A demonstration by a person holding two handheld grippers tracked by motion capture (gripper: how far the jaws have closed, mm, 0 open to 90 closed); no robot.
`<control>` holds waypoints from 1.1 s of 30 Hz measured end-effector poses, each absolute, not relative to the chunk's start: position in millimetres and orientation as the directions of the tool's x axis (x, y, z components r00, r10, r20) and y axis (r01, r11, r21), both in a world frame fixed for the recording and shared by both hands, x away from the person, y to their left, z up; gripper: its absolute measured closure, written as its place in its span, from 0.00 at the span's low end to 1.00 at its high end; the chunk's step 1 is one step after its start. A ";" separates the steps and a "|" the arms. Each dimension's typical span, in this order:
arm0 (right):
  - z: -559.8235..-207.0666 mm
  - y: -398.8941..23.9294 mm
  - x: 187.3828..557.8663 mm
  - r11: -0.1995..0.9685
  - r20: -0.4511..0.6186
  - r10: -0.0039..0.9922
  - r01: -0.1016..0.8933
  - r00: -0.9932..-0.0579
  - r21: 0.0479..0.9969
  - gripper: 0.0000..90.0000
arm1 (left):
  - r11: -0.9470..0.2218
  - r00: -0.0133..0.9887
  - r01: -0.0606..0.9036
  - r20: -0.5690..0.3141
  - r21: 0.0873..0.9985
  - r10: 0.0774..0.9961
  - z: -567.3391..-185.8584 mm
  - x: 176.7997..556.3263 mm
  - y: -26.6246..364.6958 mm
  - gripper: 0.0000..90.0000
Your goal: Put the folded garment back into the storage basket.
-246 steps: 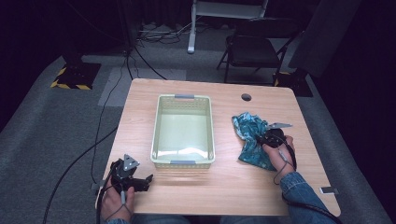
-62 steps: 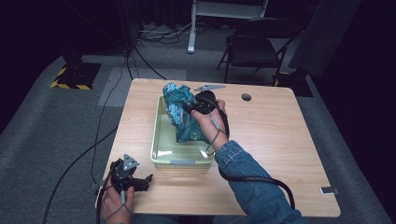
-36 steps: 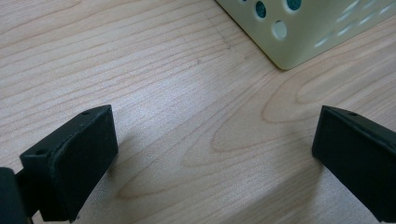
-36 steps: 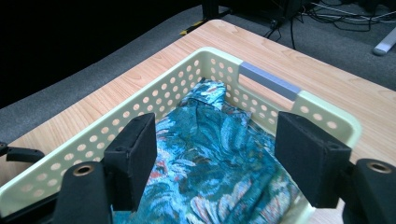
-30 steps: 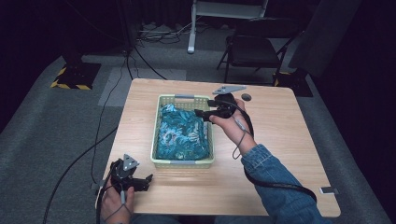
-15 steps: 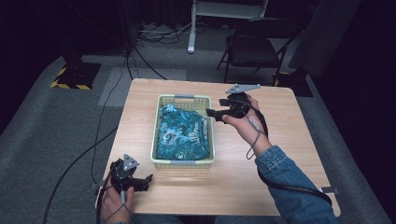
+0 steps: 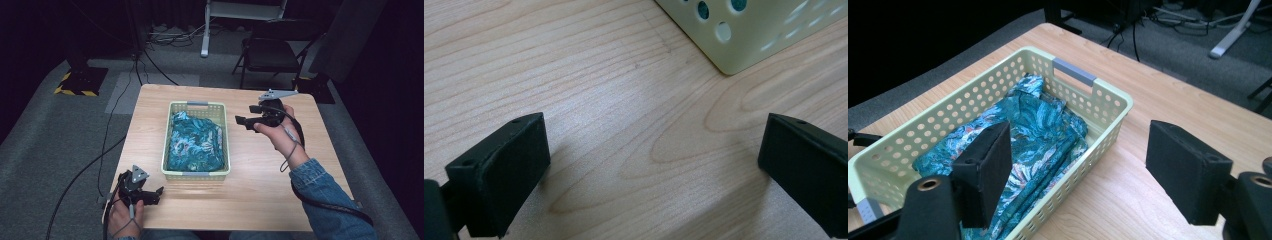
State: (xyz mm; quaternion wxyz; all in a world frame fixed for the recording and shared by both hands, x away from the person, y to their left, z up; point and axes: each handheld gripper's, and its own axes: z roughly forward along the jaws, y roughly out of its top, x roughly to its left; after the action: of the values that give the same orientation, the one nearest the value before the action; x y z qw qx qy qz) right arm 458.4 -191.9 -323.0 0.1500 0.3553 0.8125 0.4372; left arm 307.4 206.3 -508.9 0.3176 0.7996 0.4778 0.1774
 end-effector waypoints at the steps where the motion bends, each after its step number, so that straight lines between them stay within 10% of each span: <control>1: -321.8 -194.1 457.2 0.363 0.066 0.706 0.441 -0.705 0.821 0.30 | -0.342 0.481 0.652 -0.020 0.677 0.877 -508.8 307.5 206.4 0.00; 33: -317.6 -258.9 443.7 0.327 0.051 0.767 0.458 -0.640 0.827 0.29 | -0.342 0.480 0.652 -0.020 0.677 0.877 -508.8 307.5 206.3 0.00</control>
State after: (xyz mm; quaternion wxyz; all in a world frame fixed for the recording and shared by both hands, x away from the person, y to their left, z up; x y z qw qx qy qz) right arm 443.7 -258.9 -317.6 0.1780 0.3850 0.7949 0.4338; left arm 307.5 206.3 -508.8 0.3175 0.7996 0.4779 0.1773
